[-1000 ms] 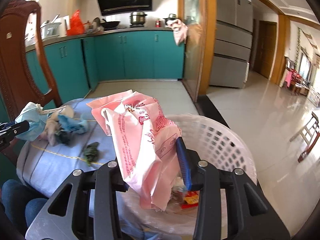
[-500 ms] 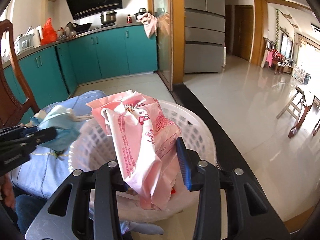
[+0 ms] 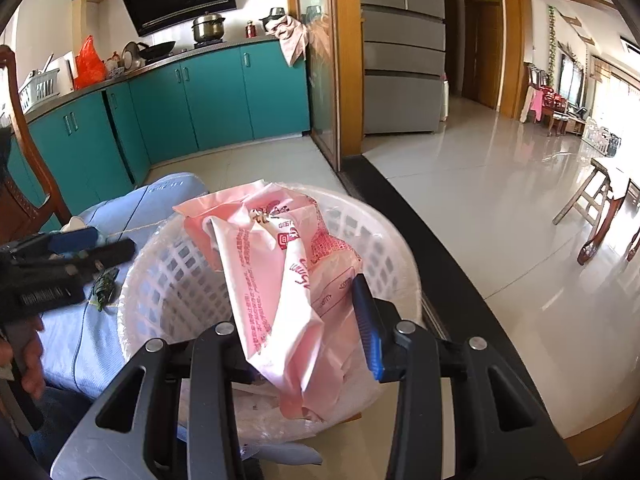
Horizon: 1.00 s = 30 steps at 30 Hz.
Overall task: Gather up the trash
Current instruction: 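Carry the pink paper and blue mask over the wastebasket with both tools, then open the right tool to drop the pink paper while the left tool drops the mask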
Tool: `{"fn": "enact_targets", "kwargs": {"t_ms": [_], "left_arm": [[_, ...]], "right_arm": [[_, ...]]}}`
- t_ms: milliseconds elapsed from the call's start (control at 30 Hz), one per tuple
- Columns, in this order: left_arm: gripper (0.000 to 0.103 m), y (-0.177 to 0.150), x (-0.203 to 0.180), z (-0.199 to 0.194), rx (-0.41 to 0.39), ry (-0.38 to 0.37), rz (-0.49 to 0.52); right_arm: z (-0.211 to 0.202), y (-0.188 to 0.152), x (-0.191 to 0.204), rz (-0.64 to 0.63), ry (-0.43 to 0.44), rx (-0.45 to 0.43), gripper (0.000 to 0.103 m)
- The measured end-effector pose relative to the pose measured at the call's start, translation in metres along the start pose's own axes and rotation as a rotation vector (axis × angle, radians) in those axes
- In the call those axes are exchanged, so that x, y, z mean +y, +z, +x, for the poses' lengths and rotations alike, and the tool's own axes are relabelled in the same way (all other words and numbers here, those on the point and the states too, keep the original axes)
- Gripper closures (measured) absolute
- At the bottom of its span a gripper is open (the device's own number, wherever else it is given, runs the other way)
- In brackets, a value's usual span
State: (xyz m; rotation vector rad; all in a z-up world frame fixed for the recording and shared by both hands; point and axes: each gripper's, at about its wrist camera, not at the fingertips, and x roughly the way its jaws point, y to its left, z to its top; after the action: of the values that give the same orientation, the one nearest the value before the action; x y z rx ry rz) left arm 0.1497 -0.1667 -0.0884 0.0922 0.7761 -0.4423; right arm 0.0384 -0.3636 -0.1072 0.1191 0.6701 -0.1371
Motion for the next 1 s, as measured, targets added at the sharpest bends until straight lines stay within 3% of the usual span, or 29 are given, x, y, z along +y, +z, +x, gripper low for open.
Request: {"fn": "enact_targets", "kwargs": {"t_ms": [100, 200, 233, 333, 433, 567, 600, 633, 667, 733, 833, 1000], "left_arm": [[0.020, 0.004, 0.031, -0.008, -0.019, 0.077, -0.075], [0.018, 0.006, 0.066, -0.023, -0.048, 0.165, -0.155], [0.016, 0.007, 0.077, -0.026, -0.053, 0.180, -0.180], [0.014, 0.009, 0.113, -0.032, -0.049, 0.219, -0.250], [0.012, 0.018, 0.146, -0.019, -0.002, 0.307, -0.267], [0.015, 0.013, 0.178, 0.017, 0.131, 0.349, -0.260], [0.026, 0.011, 0.180, 0.019, 0.144, 0.344, -0.262], [0.048, 0.007, 0.183, 0.025, 0.160, 0.336, -0.261], [0.057, 0.004, 0.184, 0.028, 0.171, 0.332, -0.255], [0.089, -0.002, 0.184, 0.031, 0.181, 0.318, -0.250], [0.098, -0.007, 0.185, 0.021, 0.155, 0.297, -0.257], [0.099, -0.008, 0.172, -0.032, 0.037, 0.248, -0.236]], "right_arm": [[0.010, 0.001, 0.004, -0.007, 0.007, 0.024, 0.055], [0.014, 0.001, 0.009, 0.000, 0.015, 0.038, 0.025], [0.013, 0.001, 0.012, 0.000, 0.018, 0.034, 0.021], [0.012, 0.000, 0.016, -0.011, 0.025, 0.030, 0.020], [0.011, 0.002, 0.021, -0.018, 0.036, 0.028, 0.020], [0.006, 0.002, 0.032, -0.031, 0.053, 0.021, 0.020], [0.006, 0.002, 0.034, -0.036, 0.056, 0.019, 0.020], [0.005, 0.003, 0.038, -0.042, 0.060, 0.018, 0.020], [0.005, 0.003, 0.041, -0.045, 0.063, 0.018, 0.020], [0.006, 0.003, 0.049, -0.054, 0.075, 0.023, 0.020], [0.005, 0.002, 0.060, -0.071, 0.099, 0.028, 0.020], [0.003, 0.000, 0.088, -0.120, 0.149, 0.021, 0.020]]}}
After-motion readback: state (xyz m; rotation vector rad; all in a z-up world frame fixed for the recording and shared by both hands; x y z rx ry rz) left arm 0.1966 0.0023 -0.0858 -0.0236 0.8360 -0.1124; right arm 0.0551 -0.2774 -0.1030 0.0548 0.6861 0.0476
